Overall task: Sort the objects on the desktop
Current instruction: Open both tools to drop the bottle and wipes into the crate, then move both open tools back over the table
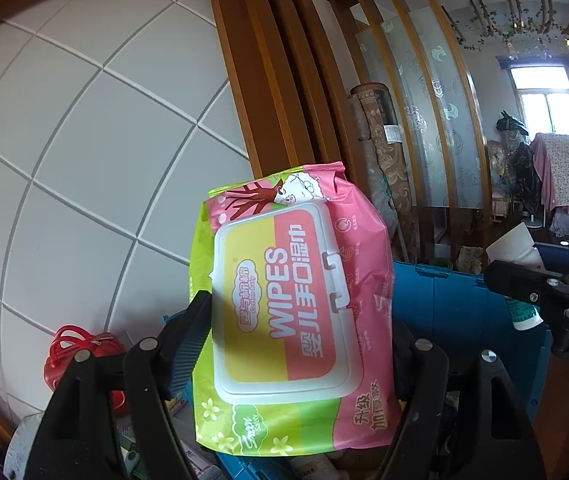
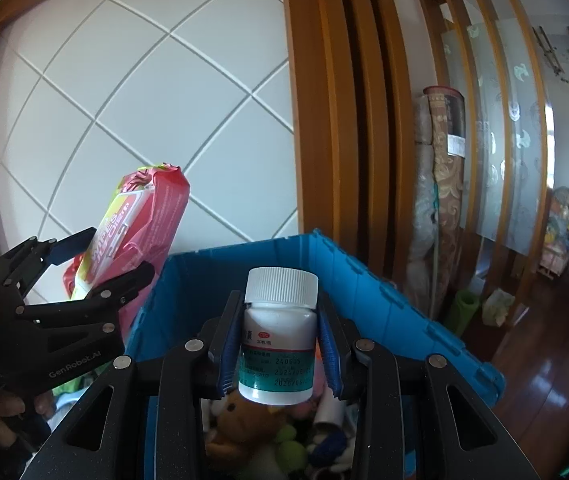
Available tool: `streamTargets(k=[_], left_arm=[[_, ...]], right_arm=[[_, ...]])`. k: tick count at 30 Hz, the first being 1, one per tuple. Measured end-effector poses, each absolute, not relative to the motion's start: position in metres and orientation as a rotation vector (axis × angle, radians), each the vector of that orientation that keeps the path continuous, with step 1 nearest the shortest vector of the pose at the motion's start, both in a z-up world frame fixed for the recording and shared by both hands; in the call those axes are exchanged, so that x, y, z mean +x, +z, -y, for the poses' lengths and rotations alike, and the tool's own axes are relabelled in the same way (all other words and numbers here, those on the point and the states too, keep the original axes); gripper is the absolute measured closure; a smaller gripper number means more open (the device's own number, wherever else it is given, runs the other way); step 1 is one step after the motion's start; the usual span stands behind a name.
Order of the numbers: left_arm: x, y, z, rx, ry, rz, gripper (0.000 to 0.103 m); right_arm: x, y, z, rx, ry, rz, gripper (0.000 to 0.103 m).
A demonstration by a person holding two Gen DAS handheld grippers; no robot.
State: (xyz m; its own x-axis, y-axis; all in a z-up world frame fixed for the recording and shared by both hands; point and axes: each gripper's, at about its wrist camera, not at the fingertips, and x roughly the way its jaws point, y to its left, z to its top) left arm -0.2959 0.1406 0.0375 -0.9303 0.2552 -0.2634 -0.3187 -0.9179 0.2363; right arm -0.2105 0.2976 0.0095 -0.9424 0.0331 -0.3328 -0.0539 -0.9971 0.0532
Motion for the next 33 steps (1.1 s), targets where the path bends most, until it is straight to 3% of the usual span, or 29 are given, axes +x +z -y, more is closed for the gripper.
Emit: streamTargets(k=[2,4,6,7,10,33], left_arm=[[-0.304,0.041,-0.151,-0.334,2.808,-0.412,0.027],[-0.311,0.044,-0.157,-0.352,2.809,-0.428,0.026],[-0.31,0.046,-0.156,-0.328,2.827,-0.435,0.023],[-0.31,0.05,-0.158,-0.3,2.846,-0.447,0.017],[-0.304,0.064,-0.155,-0.214,2.89,-0.425,0.0],[-0.286,0.06,-0.126,-0.255,2.963,-0.372,0.0]], right_arm=[[-0.219,0.009,-0.309,-0.533,3.042,-0.109,0.068],[-0.229,0.009,-0.318,-0.558,3.023,-0.112,0.062],[-0.23,0.01,-0.328,-0.512,2.999,-0.135,0.029],[-0.229,0.011,-0.331,-0.493,3.0,-0.141,0.028],[-0.225,0.015,-0.335,-0.462,3.002,-0.144,0.028],[-0.188,0.014,-0.321,-0.43,3.089,-0.153,0.025]])
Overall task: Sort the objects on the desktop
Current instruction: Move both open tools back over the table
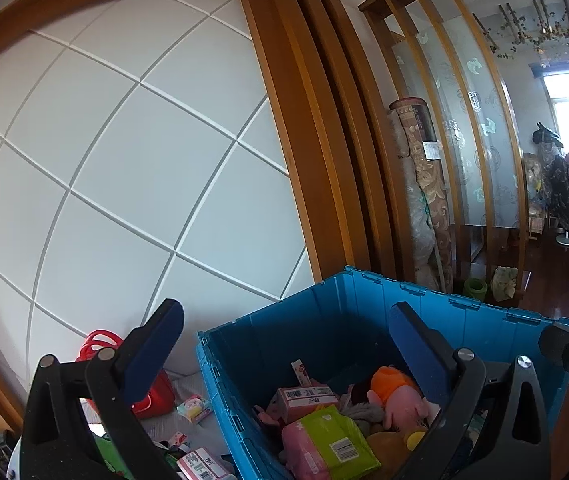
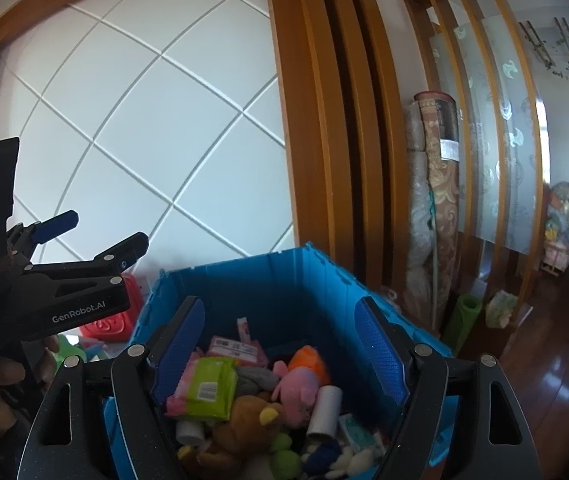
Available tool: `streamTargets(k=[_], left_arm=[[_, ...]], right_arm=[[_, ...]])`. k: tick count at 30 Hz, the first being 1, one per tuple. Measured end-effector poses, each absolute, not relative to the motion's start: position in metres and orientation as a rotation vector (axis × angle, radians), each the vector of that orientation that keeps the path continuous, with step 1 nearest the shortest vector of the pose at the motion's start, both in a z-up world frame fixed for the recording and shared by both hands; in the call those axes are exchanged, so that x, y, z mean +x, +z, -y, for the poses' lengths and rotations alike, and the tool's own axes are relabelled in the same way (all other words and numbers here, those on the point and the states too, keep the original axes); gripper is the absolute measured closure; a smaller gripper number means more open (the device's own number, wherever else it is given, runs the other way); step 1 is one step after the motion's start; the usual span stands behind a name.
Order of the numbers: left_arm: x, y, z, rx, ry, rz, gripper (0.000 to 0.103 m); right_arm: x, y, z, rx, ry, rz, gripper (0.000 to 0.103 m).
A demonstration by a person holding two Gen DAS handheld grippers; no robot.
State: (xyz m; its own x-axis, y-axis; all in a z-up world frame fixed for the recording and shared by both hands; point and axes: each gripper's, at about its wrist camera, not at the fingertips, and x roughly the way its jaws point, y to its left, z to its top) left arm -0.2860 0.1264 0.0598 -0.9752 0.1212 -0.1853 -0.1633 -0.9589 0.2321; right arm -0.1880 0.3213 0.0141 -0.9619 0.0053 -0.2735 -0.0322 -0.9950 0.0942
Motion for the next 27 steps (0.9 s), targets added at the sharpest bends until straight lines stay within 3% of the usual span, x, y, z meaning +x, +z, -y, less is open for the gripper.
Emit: streamTargets(k=[15,27], left_arm=[[-0.272,0.043,-0.094,-0.283,3.032,-0.322,0.0],[-0.252,0.026,-0.019,-0.342,3.099,-0.273,0.0]], right_arm=[[-0.185,0.006,-0.292,-0.455,3.158,-0.113,0.021],[-0.182,0.003,-0.236,-0.472,3.2,-0.092,0.017]])
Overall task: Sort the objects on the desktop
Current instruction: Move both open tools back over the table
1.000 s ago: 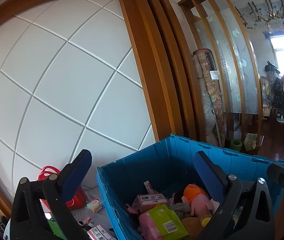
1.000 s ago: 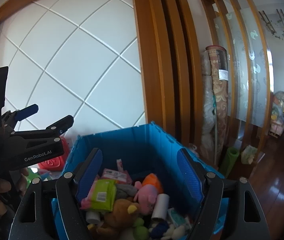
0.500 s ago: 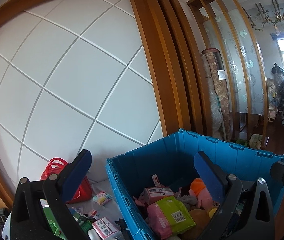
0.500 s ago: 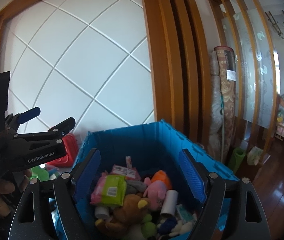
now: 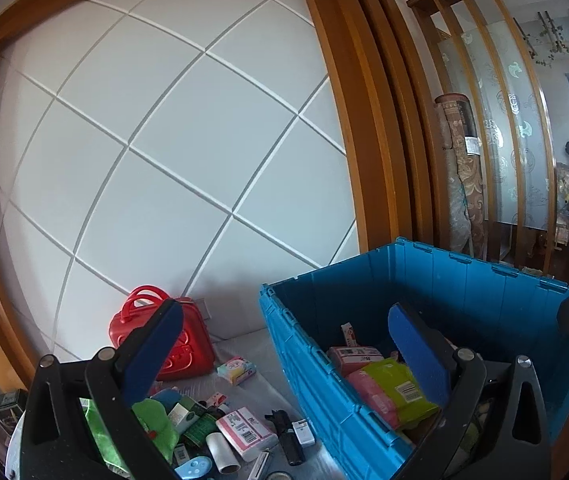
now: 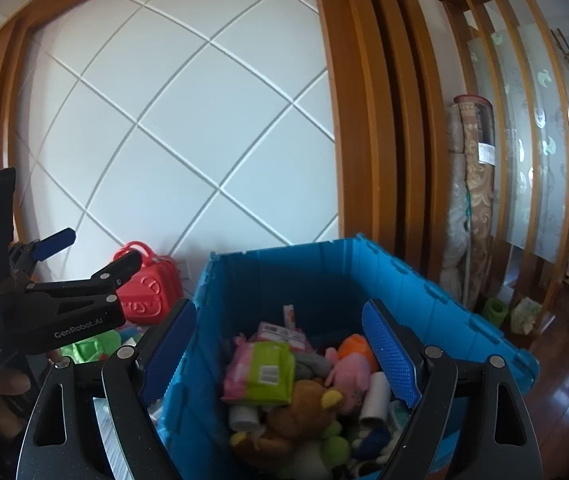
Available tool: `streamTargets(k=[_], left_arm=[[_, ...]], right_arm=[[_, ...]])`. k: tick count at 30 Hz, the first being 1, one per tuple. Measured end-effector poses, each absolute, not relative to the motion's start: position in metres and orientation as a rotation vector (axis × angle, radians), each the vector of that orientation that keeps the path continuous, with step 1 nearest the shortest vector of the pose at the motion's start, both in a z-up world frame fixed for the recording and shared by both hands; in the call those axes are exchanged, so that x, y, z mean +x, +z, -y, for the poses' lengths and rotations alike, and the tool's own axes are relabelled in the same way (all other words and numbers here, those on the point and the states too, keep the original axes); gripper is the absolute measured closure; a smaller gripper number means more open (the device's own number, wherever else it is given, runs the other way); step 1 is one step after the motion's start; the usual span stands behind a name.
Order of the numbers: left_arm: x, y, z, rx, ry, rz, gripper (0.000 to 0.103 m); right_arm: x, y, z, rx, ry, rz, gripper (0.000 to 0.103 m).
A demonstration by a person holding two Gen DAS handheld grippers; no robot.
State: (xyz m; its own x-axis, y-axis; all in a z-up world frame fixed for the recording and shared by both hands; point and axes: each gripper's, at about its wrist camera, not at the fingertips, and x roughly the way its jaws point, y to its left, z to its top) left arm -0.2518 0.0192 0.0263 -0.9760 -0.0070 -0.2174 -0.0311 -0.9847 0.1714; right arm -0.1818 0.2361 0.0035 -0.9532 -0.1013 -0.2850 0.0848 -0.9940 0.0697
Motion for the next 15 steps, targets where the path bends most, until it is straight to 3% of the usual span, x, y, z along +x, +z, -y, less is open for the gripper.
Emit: streamTargets(k=[15], left_arm=[[-0.205,-0.012,0.142,-0.426,3.249,-0.342,0.0]], right_arm=[[-0.18,-0.015,-0.104,0.509,-2.898,0.064,0.015]])
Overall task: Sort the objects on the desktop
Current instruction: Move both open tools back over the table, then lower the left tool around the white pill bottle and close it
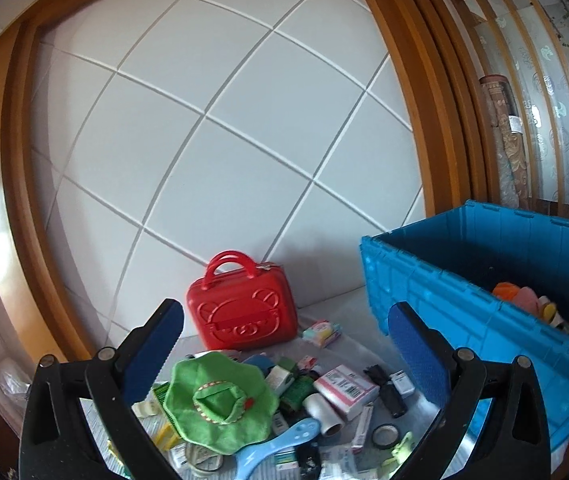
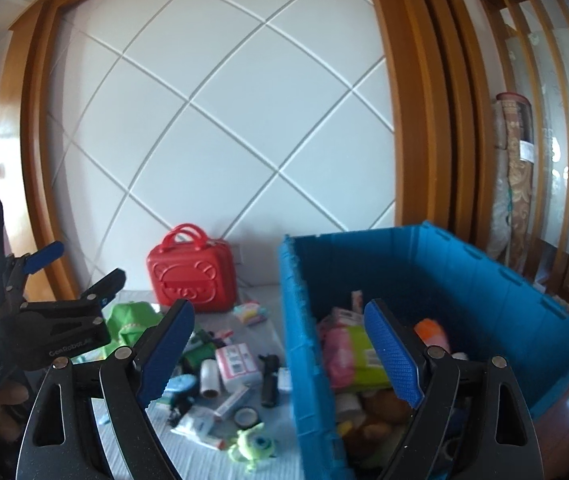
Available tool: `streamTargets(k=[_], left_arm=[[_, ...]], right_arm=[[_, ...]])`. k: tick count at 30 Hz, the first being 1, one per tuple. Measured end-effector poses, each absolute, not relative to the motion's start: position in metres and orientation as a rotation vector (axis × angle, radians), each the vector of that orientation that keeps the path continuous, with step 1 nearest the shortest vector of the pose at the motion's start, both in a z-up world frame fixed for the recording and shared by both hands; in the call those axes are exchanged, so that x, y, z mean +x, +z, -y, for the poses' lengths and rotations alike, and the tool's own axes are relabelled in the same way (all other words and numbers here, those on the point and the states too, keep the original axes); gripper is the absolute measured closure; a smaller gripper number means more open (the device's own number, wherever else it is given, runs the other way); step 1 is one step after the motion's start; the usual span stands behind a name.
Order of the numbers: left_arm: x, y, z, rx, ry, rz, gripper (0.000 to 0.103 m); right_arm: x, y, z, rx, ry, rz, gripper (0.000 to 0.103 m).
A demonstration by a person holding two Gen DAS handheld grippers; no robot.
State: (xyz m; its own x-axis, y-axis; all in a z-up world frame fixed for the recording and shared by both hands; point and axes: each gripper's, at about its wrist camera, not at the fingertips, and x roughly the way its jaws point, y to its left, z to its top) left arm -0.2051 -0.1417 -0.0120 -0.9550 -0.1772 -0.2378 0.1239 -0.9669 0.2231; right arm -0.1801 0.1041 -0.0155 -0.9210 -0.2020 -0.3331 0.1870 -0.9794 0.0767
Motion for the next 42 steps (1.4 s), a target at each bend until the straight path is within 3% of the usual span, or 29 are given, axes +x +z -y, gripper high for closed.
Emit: streamTargets(k=[15,25,42], left_arm=[[-0.171,-0.086,0.292,0.573,-2.753,0.22,0.0],[-0.166,-0.154,0.297,0.686,-2.682,0.172,0.0],[-0.082,-0.316,0.269,1.111,-2.547,0.029,0.0]], right_arm=[[-0.216,-0.097,0.01,0.751,-2.735,0.056,0.015],[-0.278,-0.182,0.041,0.979,-2.54,0.004,0.015],[-0.322,-0.313,0.078,1.236,-2.319,-0.129,0.016]])
